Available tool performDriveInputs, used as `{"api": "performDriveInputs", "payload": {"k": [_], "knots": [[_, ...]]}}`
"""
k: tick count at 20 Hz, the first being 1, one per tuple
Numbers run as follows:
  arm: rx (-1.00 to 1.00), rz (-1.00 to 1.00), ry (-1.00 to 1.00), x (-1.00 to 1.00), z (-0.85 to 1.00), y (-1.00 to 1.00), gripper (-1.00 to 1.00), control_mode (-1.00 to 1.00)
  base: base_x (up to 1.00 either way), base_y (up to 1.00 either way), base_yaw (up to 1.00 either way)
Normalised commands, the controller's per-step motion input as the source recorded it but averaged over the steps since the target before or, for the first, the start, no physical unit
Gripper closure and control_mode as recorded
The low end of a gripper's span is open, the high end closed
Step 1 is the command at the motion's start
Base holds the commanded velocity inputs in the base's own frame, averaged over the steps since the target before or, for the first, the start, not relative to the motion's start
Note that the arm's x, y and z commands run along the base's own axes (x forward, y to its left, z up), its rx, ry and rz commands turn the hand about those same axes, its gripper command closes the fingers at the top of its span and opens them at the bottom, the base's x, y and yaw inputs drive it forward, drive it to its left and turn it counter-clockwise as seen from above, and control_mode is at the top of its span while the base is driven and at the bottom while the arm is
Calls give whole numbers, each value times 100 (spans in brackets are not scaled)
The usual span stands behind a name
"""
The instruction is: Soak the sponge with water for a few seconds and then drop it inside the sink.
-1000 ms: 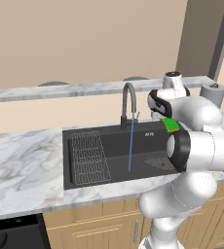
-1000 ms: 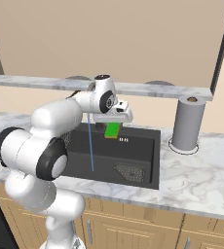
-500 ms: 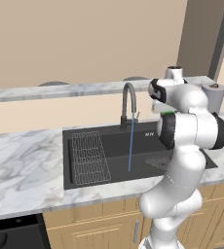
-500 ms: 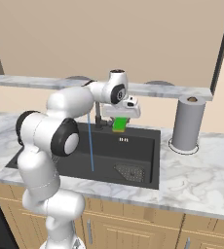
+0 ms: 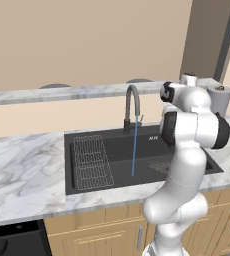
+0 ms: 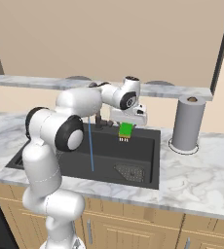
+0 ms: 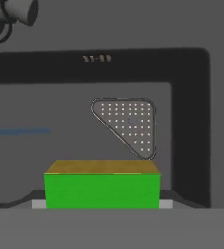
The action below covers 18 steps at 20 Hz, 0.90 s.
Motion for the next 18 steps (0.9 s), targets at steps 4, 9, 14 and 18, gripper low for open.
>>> {"api": "performDriveInputs", "payload": {"k": [4,9,14,18], "knots": [[2,0,3,8,-48,0,100,-100,0,0,0],[0,0,0,11,-58,0,100,-100,0,0,0],[0,0,0,4,-65,0,100,-100,0,0,0],[0,0,0,0,-64,0,100,-100,0,0,0]]}}
